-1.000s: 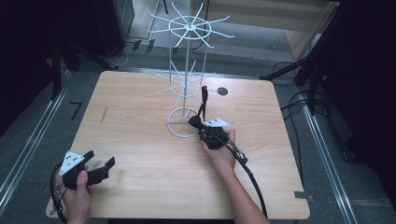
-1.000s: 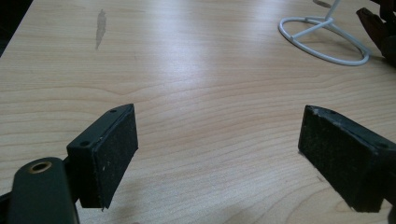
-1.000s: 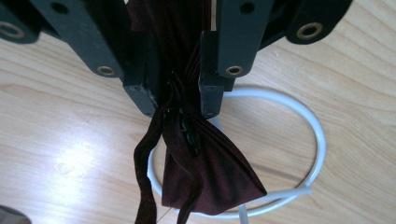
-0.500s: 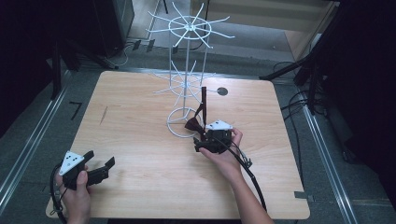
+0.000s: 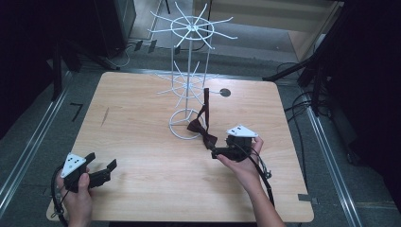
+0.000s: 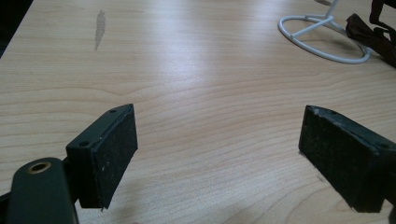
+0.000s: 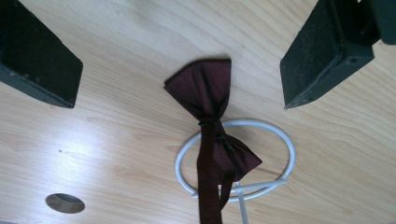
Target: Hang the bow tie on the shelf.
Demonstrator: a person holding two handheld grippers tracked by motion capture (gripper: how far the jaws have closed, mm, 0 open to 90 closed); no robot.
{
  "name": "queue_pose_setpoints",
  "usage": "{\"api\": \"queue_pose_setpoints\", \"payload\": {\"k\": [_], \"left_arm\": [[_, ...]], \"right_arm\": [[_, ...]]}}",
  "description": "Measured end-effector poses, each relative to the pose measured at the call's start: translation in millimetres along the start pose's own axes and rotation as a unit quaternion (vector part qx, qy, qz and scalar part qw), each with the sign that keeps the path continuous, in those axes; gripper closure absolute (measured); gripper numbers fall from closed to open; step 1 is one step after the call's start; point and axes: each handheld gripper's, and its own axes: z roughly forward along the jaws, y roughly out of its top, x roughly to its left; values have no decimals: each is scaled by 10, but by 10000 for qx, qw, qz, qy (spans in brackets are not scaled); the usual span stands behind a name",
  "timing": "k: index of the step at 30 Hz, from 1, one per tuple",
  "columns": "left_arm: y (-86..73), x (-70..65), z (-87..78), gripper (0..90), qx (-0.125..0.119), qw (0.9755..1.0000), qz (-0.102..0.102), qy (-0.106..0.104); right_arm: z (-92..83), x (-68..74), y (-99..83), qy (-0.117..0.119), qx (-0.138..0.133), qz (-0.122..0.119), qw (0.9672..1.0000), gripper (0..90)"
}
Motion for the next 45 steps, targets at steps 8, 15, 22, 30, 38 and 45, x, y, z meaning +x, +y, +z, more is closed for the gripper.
{"api": "queue_pose_setpoints", "payload": {"k": [8,15,22,30,38,45], "left_arm": [[-2,-1,-6,115,-18,10000,-8,32],[-3,-11,-2,112,-30,10000,13,63],[-2,-18,-5,109,-19,10000,36,81],[-3,-12,-5,99,-33,10000,23,62],[-2,-20,-1,97,-20,10000,56,75],[-2,-21,0,97,-24,10000,56,79]], "right_arm": [[-226,-192,-176,-115,-40,146,9998,0],[-385,-391,-418,-255,-41,348,9991,0],[-488,-537,-586,-297,-27,514,9982,0],[-648,-719,-831,-425,-9,708,9966,17],[-808,-849,-1049,-567,51,764,9955,23],[-993,-1008,-1183,-649,-33,956,9933,45]]}}
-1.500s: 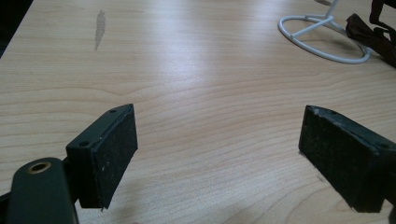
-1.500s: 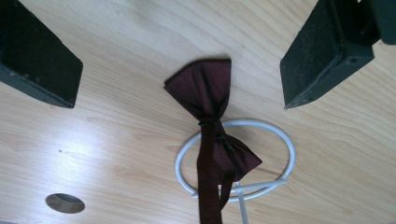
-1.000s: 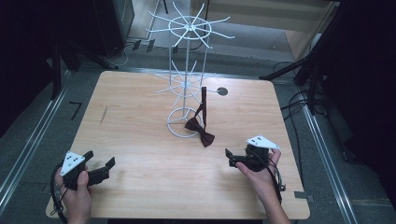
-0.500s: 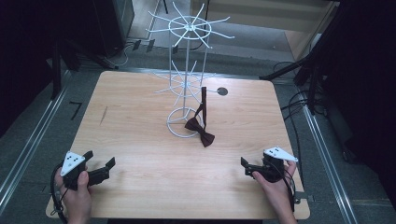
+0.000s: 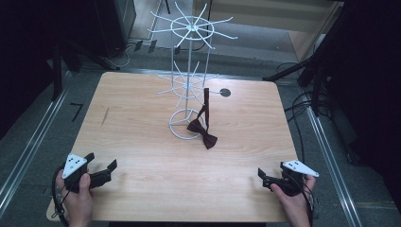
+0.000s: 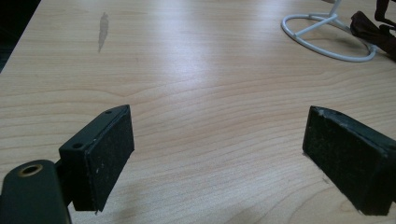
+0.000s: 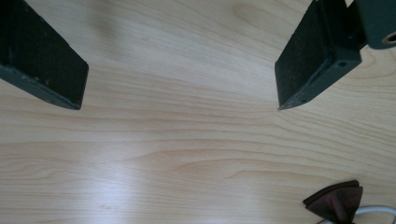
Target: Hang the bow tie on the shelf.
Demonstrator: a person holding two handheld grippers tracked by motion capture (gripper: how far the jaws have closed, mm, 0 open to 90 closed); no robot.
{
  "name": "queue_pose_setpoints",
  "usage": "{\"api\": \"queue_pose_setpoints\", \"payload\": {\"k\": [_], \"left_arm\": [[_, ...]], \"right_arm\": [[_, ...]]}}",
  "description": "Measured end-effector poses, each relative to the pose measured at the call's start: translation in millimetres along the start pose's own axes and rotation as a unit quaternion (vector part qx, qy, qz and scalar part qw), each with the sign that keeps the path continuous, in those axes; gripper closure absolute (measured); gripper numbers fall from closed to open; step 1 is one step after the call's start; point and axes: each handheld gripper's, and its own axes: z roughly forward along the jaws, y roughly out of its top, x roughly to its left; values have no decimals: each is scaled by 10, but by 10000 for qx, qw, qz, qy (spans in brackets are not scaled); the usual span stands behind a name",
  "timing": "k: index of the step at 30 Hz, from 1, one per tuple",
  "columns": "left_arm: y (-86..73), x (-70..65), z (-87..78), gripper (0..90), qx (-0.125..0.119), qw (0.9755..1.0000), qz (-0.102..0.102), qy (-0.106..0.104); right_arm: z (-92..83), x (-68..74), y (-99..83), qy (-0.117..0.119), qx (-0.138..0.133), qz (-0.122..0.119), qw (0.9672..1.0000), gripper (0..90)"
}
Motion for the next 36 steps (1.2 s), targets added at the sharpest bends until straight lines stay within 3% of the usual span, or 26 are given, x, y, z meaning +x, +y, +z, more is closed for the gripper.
{"api": "queue_pose_setpoints", "payload": {"k": [5,8,17,21,36], "left_arm": [[1,1,1,97,6,10000,7,-5],[2,2,0,96,19,10000,0,-11],[0,-11,-3,95,17,10000,57,15],[-1,-9,-6,95,11,10000,66,42],[-10,-39,-16,99,-11,9999,124,115]], "right_arm": [[-68,-111,-58,-106,2,-4,9999,47],[-155,-233,-126,-121,-15,181,9998,64],[-282,-403,-242,-194,-40,330,9993,88],[-334,-429,-240,-213,-77,364,9991,116],[-248,-455,-261,-216,89,470,9986,128]]}}
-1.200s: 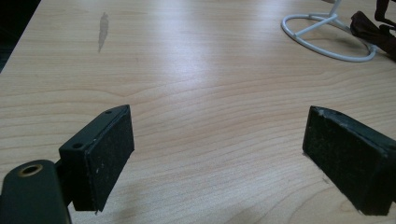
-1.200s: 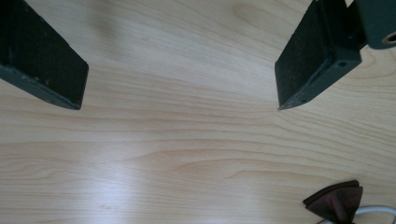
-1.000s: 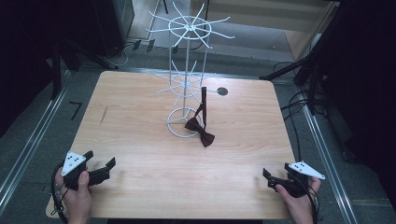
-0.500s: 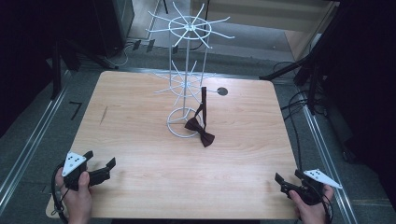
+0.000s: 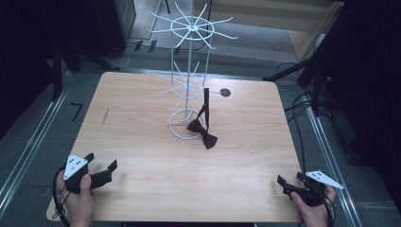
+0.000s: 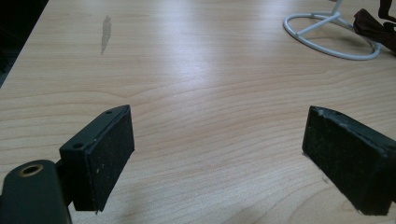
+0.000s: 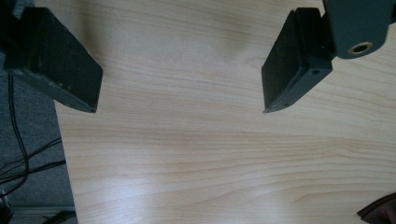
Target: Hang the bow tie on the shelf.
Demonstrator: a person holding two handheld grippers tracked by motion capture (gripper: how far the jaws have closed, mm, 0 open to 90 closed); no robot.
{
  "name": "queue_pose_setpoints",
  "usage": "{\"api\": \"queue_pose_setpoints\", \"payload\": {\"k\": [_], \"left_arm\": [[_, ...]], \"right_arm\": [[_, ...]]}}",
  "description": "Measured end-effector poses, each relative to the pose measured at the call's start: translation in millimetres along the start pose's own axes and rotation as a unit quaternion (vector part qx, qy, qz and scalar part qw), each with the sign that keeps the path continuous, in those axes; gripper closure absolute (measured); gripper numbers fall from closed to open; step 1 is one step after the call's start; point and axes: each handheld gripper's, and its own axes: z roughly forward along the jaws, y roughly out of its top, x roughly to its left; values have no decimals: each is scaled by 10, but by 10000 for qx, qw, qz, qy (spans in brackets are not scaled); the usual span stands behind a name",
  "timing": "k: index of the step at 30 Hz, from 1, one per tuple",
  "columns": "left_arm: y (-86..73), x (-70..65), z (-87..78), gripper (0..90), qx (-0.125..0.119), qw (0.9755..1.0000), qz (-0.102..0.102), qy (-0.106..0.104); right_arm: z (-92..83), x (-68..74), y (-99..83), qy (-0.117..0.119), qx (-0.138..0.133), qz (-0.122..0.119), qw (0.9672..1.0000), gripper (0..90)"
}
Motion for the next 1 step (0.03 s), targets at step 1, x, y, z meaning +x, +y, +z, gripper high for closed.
{"api": "queue_pose_setpoints", "payload": {"k": [1], "left_arm": [[0,0,0,99,1,10000,2,1]], "right_arm": [[4,-5,2,-23,-5,16,10000,128]]}}
